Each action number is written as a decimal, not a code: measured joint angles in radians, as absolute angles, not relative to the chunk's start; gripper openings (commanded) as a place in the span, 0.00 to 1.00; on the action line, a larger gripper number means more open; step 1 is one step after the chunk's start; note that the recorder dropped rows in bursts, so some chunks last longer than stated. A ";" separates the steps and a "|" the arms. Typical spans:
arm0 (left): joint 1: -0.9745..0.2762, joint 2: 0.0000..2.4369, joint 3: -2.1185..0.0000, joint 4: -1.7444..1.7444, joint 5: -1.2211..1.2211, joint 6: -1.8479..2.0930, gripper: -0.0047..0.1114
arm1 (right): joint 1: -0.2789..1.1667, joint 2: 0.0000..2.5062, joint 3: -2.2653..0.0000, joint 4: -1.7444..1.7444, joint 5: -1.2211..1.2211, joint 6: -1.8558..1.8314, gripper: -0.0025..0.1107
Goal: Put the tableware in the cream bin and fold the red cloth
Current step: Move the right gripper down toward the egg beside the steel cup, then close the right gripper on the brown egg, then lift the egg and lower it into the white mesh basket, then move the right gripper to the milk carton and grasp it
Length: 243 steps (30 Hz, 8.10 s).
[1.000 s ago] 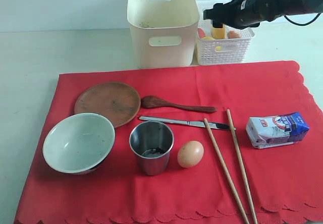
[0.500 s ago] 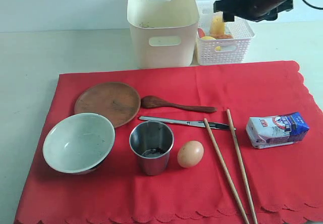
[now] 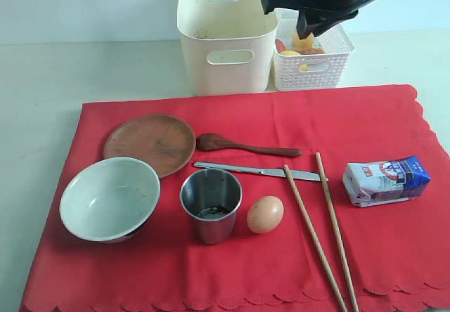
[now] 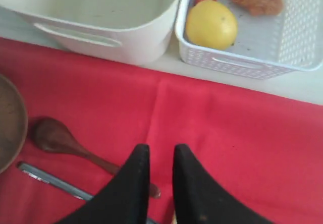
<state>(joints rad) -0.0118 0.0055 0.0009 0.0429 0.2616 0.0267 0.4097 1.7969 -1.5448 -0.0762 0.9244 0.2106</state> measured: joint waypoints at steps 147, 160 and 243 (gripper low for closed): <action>-0.012 0.006 0.001 0.043 0.262 0.027 0.06 | 0.277 2.113 -1.479 -0.762 0.305 0.887 0.02; -0.012 0.006 0.001 0.043 0.262 0.027 0.06 | 0.277 2.221 -1.611 -0.759 0.372 0.887 0.18; -0.012 0.006 0.001 0.043 0.262 0.027 0.06 | 0.279 1.511 -0.877 0.000 0.855 -0.552 0.70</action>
